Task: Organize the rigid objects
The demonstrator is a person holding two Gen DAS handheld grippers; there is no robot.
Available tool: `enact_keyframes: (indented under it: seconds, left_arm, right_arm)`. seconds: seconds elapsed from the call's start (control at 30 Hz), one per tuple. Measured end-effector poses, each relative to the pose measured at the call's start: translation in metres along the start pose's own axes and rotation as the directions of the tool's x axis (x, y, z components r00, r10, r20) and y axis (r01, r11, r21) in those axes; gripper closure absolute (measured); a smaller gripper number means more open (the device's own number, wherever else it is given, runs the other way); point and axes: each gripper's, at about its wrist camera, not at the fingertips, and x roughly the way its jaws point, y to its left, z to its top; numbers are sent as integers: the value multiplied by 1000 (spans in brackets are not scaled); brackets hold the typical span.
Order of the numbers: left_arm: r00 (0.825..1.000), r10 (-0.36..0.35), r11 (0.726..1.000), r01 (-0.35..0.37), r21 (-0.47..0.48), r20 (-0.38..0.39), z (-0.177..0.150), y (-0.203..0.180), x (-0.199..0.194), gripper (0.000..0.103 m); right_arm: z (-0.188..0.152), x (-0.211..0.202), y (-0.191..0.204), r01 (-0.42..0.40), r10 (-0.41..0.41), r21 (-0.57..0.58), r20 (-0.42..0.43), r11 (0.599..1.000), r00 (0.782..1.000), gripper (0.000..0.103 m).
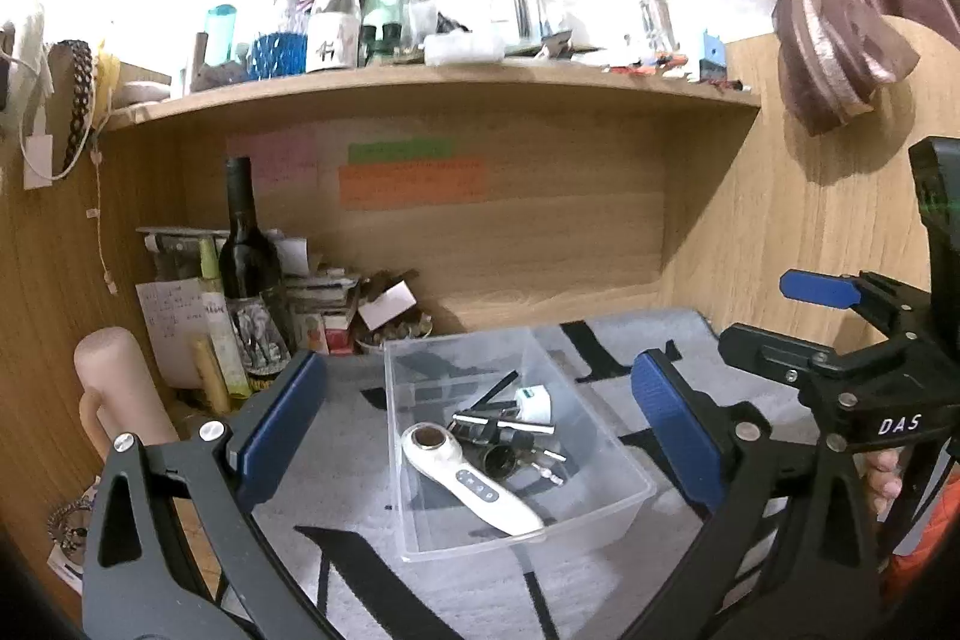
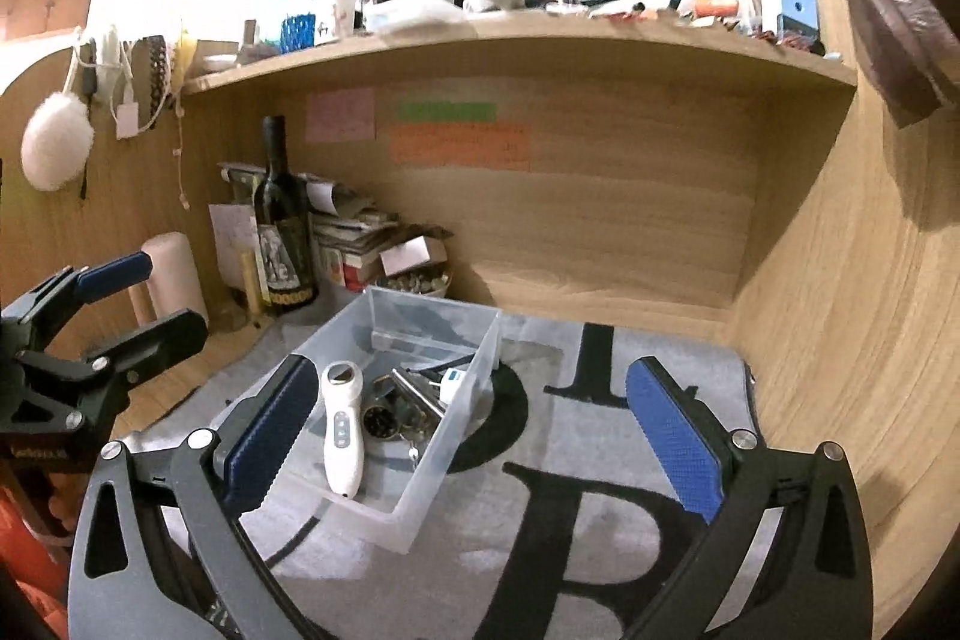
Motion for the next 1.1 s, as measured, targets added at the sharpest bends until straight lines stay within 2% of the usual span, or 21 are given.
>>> enact_keyframes:
  seconds: [0.37,1.1]
  left_arm:
    - [1000,-2,1000,2,-18,12,2,-2,-4,0]
    - [1000,-10,999,9,-50,-25,-2,0,8,0]
  right_arm:
    - [-3,-9,0,-1,1,12,18,1000,1000,0]
    - [-4,-8,2,1,-1,7,19,1000,1000,0]
